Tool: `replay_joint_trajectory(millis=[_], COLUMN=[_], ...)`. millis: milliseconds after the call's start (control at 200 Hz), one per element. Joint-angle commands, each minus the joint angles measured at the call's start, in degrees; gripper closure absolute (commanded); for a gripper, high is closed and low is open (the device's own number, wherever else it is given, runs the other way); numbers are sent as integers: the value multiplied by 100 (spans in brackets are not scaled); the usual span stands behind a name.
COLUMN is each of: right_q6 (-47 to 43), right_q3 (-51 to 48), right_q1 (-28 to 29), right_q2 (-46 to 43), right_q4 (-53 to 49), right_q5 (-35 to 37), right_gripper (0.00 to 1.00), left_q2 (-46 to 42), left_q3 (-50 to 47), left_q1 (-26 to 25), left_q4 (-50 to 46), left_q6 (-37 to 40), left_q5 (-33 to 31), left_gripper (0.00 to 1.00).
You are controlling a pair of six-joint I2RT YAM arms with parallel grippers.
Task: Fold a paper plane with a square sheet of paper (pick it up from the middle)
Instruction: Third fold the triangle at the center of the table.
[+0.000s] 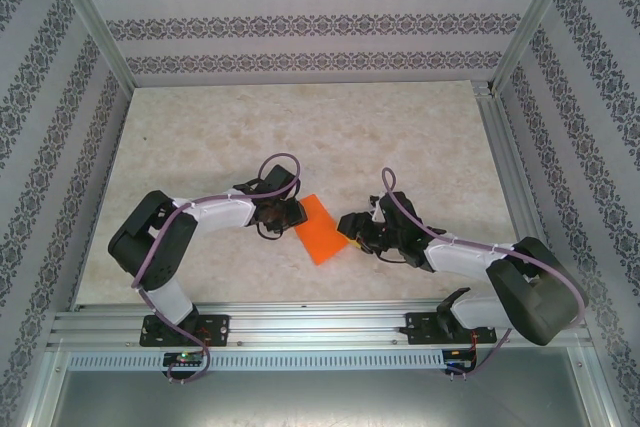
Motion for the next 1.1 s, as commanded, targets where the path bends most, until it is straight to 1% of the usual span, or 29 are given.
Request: replay_joint_trajectory(millis=[0,150,235,330,499,574,629,669,709,809,929,1009,1093], right_q6=[54,253,412,439,453,498,553,600,613,638,655,696,734], right_q3=[134,126,117,135,92,78,57,47,81,153,197,217,233], right_q1=[110,141,162,165,129,49,-15,-49,-84,-107,-133,-157,-163], right_q2=[40,252,362,409,372,384,414,456,529,686,913,1046,1165], right_q4=[382,939,1307,1379,1232,1173,1297,1400,1486,1564,1621,1795,1870], right_q5=[-166,-363,-437,-439,-256,-232,-286,-337,-447,-596,-682,-788,-836], right_gripper=[52,52,54,52,50,50,50,52,53,53,56,59,59], left_q2=[141,173,159,57,-354,-670,-965,-1204,-1432,-2020,-2564,-2636,-2384], left_q3=[110,110,127,209,331,173,-16,-138,-243,-468,-611,-673,-513], left_q1=[72,73,79,91,90,74,44,-23,-115,-591,-1582,-2264,-2975], left_q4=[188,231,266,193,-116,-105,-100,-102,-124,-147,-528,-691,-984], left_q6=[198,236,282,391,614,638,632,685,747,943,1083,1080,1035], left_q5=[62,101,147,174,131,74,-47,-163,-267,-682,-1957,-2699,-3448], left_gripper=[68,68,68,67,60,55,50,47,47,45,44,43,42])
